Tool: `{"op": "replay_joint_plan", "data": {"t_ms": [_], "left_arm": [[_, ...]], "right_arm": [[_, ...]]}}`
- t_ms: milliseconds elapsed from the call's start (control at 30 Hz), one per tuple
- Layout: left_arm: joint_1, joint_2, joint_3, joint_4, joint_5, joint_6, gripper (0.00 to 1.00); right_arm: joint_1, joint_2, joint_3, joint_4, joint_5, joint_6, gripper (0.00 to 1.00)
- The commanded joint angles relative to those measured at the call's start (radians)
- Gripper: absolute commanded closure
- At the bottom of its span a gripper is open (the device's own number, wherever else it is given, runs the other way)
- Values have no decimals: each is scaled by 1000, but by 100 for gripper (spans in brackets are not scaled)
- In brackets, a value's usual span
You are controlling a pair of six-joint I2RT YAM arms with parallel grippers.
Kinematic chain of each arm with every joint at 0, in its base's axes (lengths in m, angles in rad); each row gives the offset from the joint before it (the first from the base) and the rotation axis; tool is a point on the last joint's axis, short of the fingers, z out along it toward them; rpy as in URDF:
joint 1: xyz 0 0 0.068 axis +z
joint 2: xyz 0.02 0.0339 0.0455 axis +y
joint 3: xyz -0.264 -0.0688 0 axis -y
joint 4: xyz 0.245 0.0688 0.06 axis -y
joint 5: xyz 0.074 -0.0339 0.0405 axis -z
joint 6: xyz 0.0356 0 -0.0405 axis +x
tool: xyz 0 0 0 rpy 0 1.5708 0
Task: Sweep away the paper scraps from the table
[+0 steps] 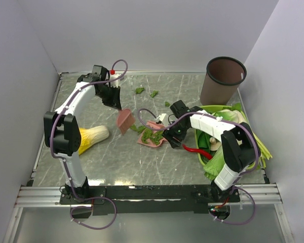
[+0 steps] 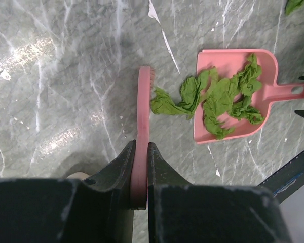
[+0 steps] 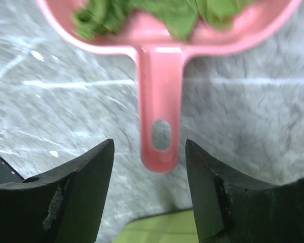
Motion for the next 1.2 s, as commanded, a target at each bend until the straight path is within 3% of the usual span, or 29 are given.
{"op": "replay_joint_plan", "data": {"t_ms": [0,167,367,633,733,867,1167], "left_arm": [[-4,18,40,17,29,-10,99],[-3,41,43,20,41,-13,99],[-3,27,44,18,72,-19,99],[-10,18,23,29,144,-36,99],[-17,17,14,40,170,-70,99],[-33,18,20,44,201,-80,99],[-53,14,23,49,204,-90,99]], "right_arm": [[1,-33,6,91,-86,-50,39],[3,43,75,52,-40,-37,45],[1,28,63,44,-29,-54,51],[4,63,78,36,-32,-42,52],[9,82,103,32,-38,-31,59],[18,97,139,12,-32,-8,76],[38,103,162,-5,-26,1,95]]}}
